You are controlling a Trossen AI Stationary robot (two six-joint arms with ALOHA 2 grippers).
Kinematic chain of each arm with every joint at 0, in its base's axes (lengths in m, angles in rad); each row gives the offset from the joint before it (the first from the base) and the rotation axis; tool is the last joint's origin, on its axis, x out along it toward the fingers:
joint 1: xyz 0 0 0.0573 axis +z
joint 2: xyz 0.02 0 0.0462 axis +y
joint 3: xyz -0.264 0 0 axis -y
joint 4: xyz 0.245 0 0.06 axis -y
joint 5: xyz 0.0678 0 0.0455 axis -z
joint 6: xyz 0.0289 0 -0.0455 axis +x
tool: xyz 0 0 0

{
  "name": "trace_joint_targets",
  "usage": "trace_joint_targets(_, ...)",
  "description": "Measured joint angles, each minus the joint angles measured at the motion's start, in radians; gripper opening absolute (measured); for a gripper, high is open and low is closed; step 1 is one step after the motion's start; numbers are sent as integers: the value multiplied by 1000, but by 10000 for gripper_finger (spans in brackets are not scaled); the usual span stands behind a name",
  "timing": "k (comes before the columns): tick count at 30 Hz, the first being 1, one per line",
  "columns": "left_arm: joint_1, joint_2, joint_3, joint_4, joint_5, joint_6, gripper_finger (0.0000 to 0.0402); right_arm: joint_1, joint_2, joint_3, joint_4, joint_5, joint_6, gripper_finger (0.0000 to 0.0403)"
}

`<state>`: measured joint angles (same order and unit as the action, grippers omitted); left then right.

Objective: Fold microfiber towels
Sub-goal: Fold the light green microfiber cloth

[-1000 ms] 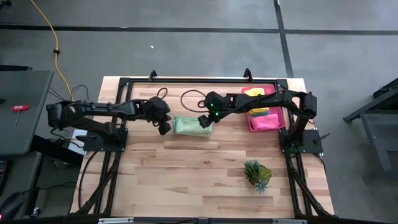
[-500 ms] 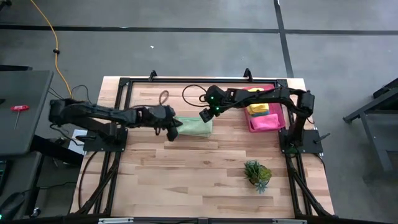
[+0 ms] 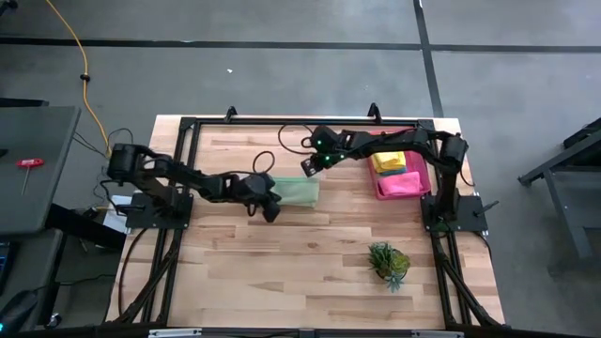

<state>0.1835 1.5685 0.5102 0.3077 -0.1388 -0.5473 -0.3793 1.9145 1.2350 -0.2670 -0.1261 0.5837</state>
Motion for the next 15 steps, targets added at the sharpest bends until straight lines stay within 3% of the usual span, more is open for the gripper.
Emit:
trace_joint_targets(7,25,61,1,12,31,28,0,39,15,-6,-63,-58,20,2)
trace_joint_targets(15,97,64,25,-1,83,242,0,165,15,-6,-136,-64,92,0)
